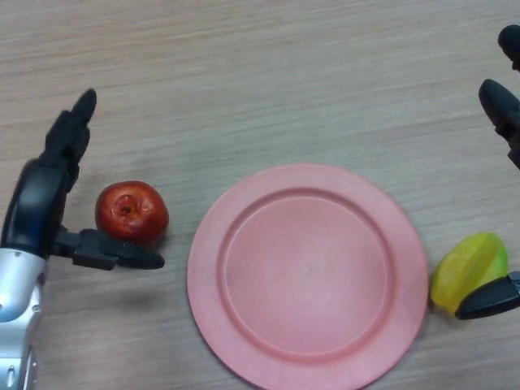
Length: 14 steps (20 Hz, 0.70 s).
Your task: Pick up the red apple and place it on the plate
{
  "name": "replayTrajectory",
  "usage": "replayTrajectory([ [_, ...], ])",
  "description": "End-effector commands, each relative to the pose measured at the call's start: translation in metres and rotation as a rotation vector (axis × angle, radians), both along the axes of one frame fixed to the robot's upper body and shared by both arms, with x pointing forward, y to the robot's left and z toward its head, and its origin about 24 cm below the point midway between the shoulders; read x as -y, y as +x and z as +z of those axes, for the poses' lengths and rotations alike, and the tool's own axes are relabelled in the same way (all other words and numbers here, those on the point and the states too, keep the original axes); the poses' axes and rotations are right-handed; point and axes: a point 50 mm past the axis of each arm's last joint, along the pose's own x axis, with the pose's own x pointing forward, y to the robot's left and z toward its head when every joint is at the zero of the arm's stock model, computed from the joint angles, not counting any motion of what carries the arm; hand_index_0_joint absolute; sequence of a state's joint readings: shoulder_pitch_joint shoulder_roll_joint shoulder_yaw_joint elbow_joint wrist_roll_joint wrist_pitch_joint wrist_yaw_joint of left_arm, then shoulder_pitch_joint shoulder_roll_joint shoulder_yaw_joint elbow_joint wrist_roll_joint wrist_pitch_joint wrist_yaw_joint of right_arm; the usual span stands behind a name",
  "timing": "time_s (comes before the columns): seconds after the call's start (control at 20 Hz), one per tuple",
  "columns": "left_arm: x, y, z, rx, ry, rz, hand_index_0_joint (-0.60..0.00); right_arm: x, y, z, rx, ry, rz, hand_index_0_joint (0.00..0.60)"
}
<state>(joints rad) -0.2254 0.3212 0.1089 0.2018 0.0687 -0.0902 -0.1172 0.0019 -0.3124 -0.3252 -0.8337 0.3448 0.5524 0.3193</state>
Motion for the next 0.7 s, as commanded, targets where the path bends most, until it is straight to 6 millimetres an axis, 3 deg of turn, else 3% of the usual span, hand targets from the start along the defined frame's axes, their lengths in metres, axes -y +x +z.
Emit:
replayTrajectory([
  [0.05, -0.012, 0.006, 0.042, 0.26, 0.046, 0.08, -0.05, 0.007, -0.014, 0.029, 0.225, -0.025, -0.019, 0.0],
  [0.2, -0.003, 0.012, 0.031, 0.215, 0.129, 0.068, -0.45, 0.008, -0.015, 0.029, 0.223, -0.023, -0.029, 0.0],
  [0.25, 0.003, 0.014, 0.024, 0.178, 0.207, 0.037, -0.55, 0.009, -0.016, 0.029, 0.224, -0.023, -0.036, 0.0],
  [0.3, 0.011, 0.014, 0.015, 0.125, 0.274, -0.007, -0.6, 0.01, -0.018, 0.03, 0.228, -0.02, -0.044, 0.0],
  [0.55, 0.019, 0.008, 0.022, 0.107, 0.27, -0.077, -0.6, 0.012, -0.021, 0.033, 0.24, -0.026, -0.066, 0.0],
  [0.7, 0.029, -0.009, 0.049, 0.185, 0.178, -0.098, -0.6, 0.013, -0.023, 0.035, 0.254, -0.032, -0.076, 0.0],
])
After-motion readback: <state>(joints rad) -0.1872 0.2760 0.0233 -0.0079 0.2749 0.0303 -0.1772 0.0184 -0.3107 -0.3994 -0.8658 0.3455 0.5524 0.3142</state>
